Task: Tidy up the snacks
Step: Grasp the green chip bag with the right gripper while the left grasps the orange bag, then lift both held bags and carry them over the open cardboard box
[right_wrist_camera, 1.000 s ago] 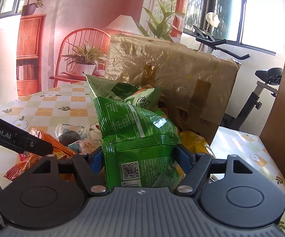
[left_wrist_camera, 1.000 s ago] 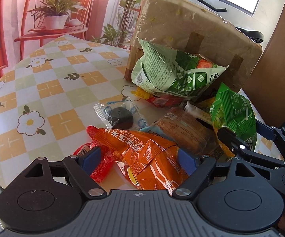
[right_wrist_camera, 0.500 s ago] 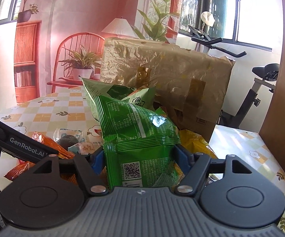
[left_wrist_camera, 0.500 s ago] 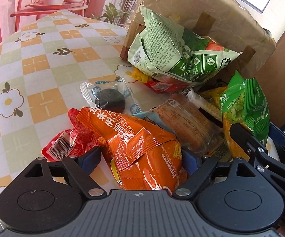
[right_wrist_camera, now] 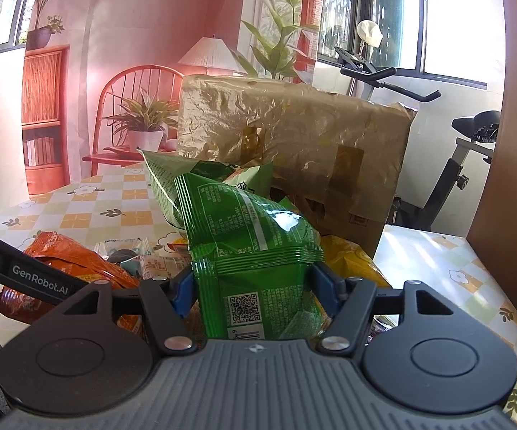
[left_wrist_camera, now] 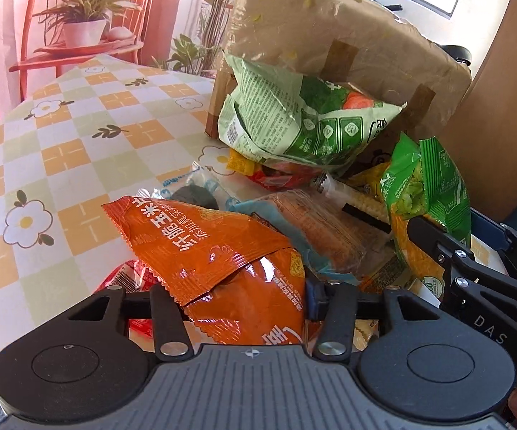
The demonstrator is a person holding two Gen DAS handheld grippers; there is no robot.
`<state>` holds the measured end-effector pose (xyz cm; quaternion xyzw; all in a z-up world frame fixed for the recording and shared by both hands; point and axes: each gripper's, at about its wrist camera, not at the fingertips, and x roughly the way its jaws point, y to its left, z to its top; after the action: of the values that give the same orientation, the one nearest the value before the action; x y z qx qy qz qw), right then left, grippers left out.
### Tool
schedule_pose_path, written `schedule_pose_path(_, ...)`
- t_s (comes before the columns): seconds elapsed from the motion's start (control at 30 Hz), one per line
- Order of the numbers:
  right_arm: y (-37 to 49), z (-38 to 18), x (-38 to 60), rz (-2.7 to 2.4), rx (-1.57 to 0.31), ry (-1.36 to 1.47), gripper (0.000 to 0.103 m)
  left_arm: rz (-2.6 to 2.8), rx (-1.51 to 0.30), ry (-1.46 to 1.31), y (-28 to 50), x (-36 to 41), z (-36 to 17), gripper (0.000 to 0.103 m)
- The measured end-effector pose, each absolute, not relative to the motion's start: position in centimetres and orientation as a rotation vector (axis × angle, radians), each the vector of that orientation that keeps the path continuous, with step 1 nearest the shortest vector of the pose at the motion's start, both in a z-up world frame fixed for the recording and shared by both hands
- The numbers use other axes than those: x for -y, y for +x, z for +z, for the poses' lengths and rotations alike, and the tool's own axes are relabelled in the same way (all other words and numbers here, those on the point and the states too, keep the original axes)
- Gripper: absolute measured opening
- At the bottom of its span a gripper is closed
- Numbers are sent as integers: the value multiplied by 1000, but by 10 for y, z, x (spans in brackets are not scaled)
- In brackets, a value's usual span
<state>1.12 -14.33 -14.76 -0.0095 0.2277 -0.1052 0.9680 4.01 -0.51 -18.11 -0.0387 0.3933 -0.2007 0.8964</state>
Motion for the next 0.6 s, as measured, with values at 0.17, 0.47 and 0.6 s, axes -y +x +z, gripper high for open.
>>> schedule_pose_path(0.17,8,-142,145,-222,-440,-11,61,-379,-693,-61,28,-6,-155,53)
schedule_pose_path(0.47,3,-118,150,-202,-413,55,54,-332,-553,-10,22,-7,-127,53)
schedule_pose_path(0.6,-3,-104,156,-198,-399,109,53,-322,-512,-4,18,-10,-116,53)
